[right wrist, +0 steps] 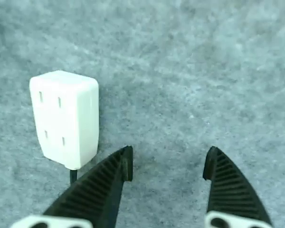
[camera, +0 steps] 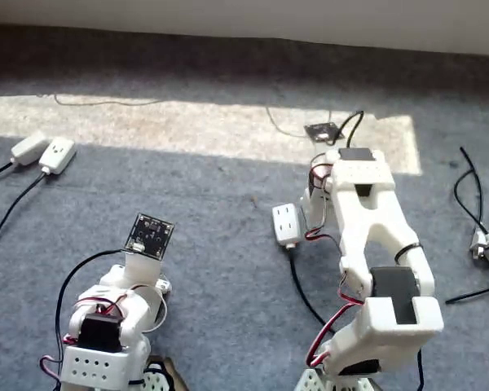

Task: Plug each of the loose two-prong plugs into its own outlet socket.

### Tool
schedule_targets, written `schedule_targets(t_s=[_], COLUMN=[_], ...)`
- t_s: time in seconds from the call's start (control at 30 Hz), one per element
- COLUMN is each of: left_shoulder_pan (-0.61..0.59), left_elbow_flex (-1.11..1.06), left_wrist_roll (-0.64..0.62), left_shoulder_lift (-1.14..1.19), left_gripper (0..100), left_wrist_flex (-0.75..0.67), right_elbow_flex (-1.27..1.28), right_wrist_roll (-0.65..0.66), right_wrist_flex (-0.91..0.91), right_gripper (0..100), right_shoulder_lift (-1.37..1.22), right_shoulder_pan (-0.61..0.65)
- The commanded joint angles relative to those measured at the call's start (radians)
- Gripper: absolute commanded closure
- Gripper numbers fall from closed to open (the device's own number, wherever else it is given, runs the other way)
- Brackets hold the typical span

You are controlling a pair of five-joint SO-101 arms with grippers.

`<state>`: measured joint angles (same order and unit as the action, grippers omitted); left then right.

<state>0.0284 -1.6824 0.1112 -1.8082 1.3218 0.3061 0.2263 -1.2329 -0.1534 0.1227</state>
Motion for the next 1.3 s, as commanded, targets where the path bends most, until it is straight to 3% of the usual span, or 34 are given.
schedule_targets(t_s=[0.0,0.23,0.4,0.63,0.7,0.97,1.27], left_shoulder_pan=[-0.013,-0.013,-0.013,-0.013,-0.013,-0.013,-0.013], left_elbow_flex=[-0.013,-0.013,-0.013,-0.013,-0.013,-0.013,-0.013], left_wrist_roll=[0.002,0.002,0.002,0.002,0.002,0.002,0.0], left_shoulder_lift=[-0.007,-0.007,-0.007,-0.007,-0.007,-0.007,-0.007], left_gripper=[90,90,90,90,90,90,90], left_wrist_flex=[-0.017,-0.015,-0.014,-0.014,-0.014,-0.014,-0.015], right_elbow_flex=[-0.101,-0.475,-0.598,-0.644,-0.677,-0.963,-1.214], right_wrist_roll=[0.012,0.015,0.242,0.278,0.348,0.423,0.471], right_wrist_flex=[-0.038,-0.248,-0.364,-0.312,-0.268,-0.188,-0.209], right_gripper=[75.6,75.6,75.6,75.6,75.6,75.6,75.6], right_shoulder_lift=[0.093,0.199,0.182,0.008,-0.062,-0.369,-0.68], right_shoulder_pan=[-0.062,-0.292,-0.524,-0.886,-0.947,-1.099,-1.107])
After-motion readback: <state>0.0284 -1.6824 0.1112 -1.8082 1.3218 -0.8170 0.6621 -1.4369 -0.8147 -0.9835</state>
